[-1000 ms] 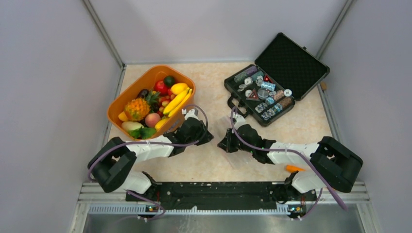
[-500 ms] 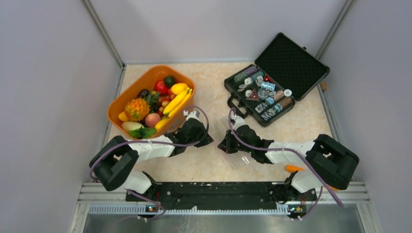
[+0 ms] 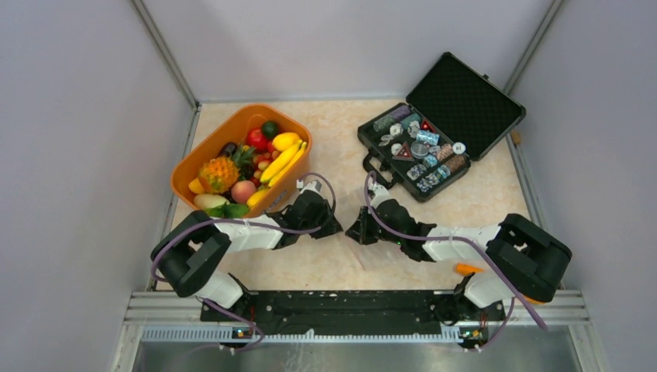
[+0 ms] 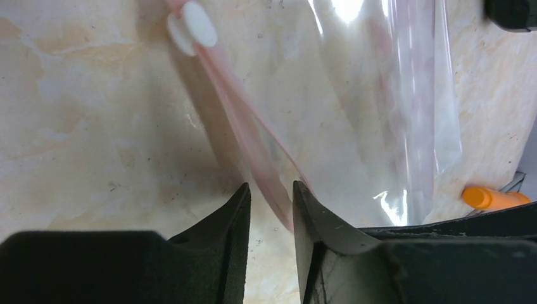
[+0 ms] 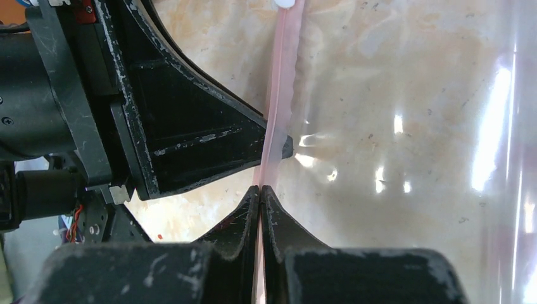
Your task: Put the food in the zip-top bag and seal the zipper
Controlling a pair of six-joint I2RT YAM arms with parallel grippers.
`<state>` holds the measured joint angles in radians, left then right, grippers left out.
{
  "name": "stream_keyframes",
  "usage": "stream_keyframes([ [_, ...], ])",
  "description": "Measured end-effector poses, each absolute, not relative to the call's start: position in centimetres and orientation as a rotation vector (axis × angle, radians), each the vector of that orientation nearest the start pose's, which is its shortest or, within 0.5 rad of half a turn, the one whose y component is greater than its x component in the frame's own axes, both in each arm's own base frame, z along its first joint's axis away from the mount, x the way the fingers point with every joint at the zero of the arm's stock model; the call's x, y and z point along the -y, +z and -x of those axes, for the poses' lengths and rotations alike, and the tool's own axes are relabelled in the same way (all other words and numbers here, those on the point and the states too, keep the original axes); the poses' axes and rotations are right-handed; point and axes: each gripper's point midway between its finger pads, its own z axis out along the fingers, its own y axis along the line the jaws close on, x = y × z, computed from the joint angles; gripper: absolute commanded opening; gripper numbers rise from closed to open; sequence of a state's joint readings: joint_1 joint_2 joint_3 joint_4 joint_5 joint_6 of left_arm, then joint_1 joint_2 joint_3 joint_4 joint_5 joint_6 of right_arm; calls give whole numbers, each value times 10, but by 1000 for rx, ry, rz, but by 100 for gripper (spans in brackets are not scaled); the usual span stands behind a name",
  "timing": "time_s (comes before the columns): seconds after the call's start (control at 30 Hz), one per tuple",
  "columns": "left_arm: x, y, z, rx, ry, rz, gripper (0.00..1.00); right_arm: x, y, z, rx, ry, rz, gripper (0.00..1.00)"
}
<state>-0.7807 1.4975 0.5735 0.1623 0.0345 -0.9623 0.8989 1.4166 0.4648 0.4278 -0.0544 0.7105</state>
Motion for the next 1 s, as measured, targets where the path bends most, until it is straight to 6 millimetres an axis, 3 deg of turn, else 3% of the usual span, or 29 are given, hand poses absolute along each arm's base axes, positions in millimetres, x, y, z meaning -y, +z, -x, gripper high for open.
stream_keyframes([
  [0.17,286,30,-230,-2498,-869,213,33,-312,58,-201,-2252,985,247,0],
  [0.47,289,31,-234,-2477,-879,219,0,-312,60,-201,-2255,994,224,0],
  [0.63,292,36,-238,-2451,-901,213,0,-309,63,-200,-2244,1001,211,1],
  [0.83,292,48,-239,-2407,-919,180,0,-306,66,-198,-2242,981,232,26],
  [1.0,294,73,-242,-2336,-964,160,0,-306,61,-193,-2269,882,281,39],
])
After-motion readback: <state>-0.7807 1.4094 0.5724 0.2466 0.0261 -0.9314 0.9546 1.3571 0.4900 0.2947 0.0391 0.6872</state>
